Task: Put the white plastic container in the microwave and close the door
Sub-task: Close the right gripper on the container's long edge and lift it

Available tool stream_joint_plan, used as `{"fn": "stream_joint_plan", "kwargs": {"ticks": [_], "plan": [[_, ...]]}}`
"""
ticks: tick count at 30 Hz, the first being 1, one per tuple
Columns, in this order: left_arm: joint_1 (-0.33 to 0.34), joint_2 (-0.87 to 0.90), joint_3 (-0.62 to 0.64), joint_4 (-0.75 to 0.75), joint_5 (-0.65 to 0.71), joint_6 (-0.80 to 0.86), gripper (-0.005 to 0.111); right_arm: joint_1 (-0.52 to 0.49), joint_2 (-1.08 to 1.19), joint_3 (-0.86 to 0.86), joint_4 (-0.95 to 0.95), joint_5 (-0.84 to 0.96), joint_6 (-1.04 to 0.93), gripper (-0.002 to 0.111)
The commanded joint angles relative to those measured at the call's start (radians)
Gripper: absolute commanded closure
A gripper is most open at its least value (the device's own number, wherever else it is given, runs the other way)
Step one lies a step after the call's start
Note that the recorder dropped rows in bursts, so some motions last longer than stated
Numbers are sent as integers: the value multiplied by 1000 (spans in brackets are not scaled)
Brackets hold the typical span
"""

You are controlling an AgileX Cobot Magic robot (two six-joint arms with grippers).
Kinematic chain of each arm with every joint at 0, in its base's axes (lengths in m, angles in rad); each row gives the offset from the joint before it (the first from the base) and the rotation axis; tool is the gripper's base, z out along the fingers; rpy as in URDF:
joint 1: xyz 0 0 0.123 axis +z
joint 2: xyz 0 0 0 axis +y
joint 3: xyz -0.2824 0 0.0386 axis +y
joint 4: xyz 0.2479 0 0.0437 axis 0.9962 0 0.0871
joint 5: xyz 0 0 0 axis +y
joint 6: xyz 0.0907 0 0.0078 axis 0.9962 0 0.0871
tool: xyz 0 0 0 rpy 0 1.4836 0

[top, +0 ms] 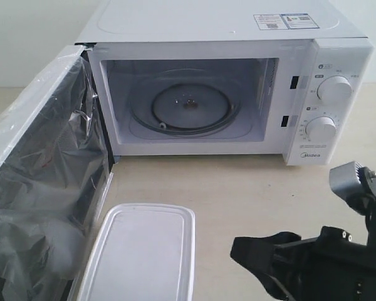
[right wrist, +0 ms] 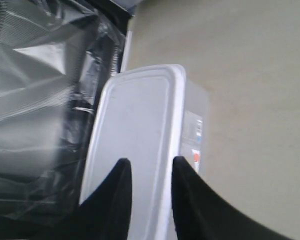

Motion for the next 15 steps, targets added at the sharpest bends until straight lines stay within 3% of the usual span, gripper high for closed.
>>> {"fn": "stream_joint_plan", "kwargs": {"ticks": [1, 8, 12, 15], "plan": [[-3, -2, 4, 3, -8, -2, 102, 7, 79, 50, -299, -166, 346, 84], [-3, -2, 4, 3, -8, -2, 102, 7, 269, 140, -487, -516, 583, 84], [-3, -2, 4, 3, -8, -2, 102, -6, 353, 127, -555, -544, 609, 84], [-3, -2, 4, 3, -8, -2, 102, -110, 421, 127, -700, -564, 685, 84]]}}
